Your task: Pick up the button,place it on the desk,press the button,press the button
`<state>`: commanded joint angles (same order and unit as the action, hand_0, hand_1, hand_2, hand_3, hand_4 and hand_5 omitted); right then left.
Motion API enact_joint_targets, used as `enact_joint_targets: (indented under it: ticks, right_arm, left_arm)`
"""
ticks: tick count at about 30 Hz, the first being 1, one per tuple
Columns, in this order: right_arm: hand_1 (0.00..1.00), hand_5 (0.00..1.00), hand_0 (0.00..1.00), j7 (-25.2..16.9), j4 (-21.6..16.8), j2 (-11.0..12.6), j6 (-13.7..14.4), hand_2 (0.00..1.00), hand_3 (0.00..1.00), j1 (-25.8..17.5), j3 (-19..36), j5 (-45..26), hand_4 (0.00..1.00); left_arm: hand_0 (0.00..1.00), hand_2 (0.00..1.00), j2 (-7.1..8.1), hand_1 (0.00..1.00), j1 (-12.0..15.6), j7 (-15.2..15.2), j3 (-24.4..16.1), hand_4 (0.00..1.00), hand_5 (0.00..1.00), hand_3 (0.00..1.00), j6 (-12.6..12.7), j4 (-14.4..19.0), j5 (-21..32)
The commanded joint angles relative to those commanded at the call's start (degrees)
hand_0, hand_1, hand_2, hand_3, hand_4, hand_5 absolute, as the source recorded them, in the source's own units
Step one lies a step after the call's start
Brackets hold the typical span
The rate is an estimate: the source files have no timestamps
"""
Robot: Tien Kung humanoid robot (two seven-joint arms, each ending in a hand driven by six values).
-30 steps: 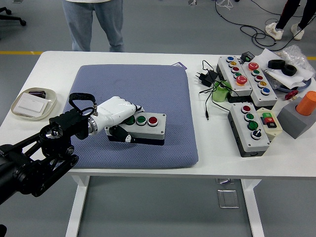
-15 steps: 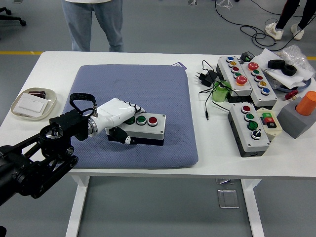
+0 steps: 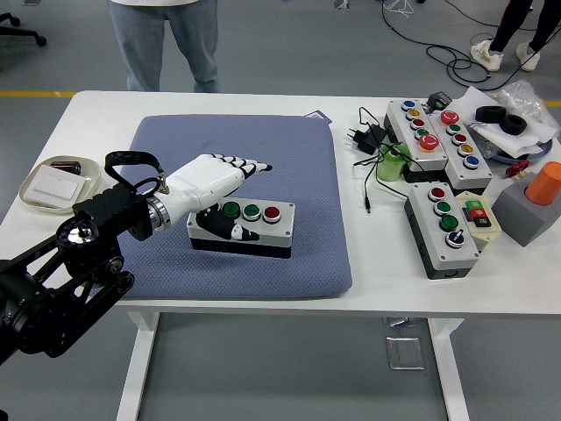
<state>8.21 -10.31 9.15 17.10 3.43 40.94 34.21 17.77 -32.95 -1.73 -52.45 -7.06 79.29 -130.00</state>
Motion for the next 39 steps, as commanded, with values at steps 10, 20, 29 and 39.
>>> enact_joint_targets:
  ticks: [10,20,29,39]
  right_arm:
    - [0.469,0.015,0.631,0.04,0.00,0.09,-0.10,0.528,0.582,-0.10,0.09,0.44,0.270]
    - [0.469,0.014,0.631,-0.01,0.00,0.14,-0.03,0.528,0.582,0.14,0.08,0.32,0.270]
    - [0.467,0.014,0.631,0.12,0.00,0.11,-0.07,0.527,0.582,0.31,0.27,0.71,0.269]
    - [0.467,0.014,0.631,0.11,0.00,0.12,-0.08,0.527,0.582,0.41,0.12,0.56,0.269]
  left_arm:
    - [0.098,0.198,1.45,0.175,2.23,6.97,-3.22,0.998,0.767,0.779,-3.57,12.49,0.00]
    - [0.065,0.160,1.19,0.114,3.01,9.65,-2.41,0.998,0.762,0.772,-12.98,13.83,0.00]
    - [0.039,0.096,0.78,0.072,2.25,10.76,-1.58,0.998,0.756,0.764,-16.92,12.52,0.00]
    - [0.045,0.103,1.02,0.071,1.95,10.26,-0.80,0.998,0.755,0.766,-19.23,10.19,0.00]
